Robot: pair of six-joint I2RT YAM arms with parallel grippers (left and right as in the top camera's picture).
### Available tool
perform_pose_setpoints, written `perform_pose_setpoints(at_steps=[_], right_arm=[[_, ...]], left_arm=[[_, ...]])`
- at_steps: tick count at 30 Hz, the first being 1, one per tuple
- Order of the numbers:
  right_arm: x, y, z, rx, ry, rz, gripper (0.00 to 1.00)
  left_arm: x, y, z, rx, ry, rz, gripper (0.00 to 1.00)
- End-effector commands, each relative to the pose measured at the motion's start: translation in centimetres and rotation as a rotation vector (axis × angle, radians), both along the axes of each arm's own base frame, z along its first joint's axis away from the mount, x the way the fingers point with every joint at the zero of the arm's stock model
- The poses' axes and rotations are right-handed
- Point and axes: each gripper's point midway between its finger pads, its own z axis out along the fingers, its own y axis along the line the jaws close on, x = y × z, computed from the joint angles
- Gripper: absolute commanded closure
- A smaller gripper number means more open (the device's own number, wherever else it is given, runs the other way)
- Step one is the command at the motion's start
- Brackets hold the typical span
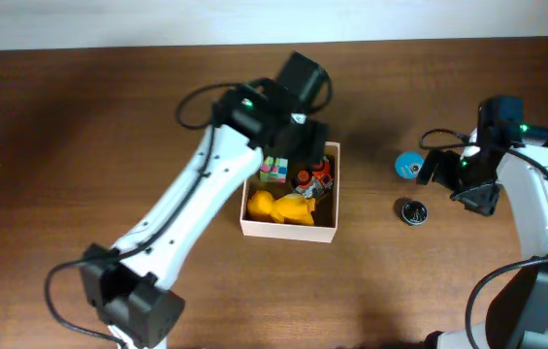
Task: Pack container
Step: 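Raise the left arm away from the box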
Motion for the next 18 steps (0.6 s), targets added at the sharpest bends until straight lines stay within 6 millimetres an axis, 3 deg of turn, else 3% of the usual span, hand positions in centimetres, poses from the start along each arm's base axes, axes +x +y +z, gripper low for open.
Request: perform_pose_setpoints(at_steps=[1,4,5,10,15,16,18], right_arm=[[1.5,-0.4,0.4,-0.023,-0.066,0.063,0.01],[3.0,-0.7,0.8,-0.048,-0.13,0.121,0.01],[3.3,-0.8,0.9,-0.057,-0.147,0.14,0.01],[4.5,-1.0,1.1,-0.084,-0.193,0.187,0.01],[5.6,-0.5,0.3,-0.096,-0.208,0.247,0.01],[6.0,0.3,-0.5,-0.096,-0.197,0.287,0.01],[6.3,1.2,-1.6,-0.095,-0.179,0.331,0.01]], left_arm=[[1.9,5.6,3.7,0.042,-0.097,0.12,0.13],[2.8,10.8,4.5,0.051,-0.093,0.234,0.13],[3.0,12.6,4.8,0.055,-0.088,0.275,0.09],[2.7,20.9,4.3,0.1,-0.016,0.447,0.02],[1.3,26.5,3.6,0.126,0.06,0.58,0.01],[1.0,28.1,3.5,0.127,0.072,0.621,0.01],[0.8,29.4,3.5,0.127,0.076,0.654,0.01]])
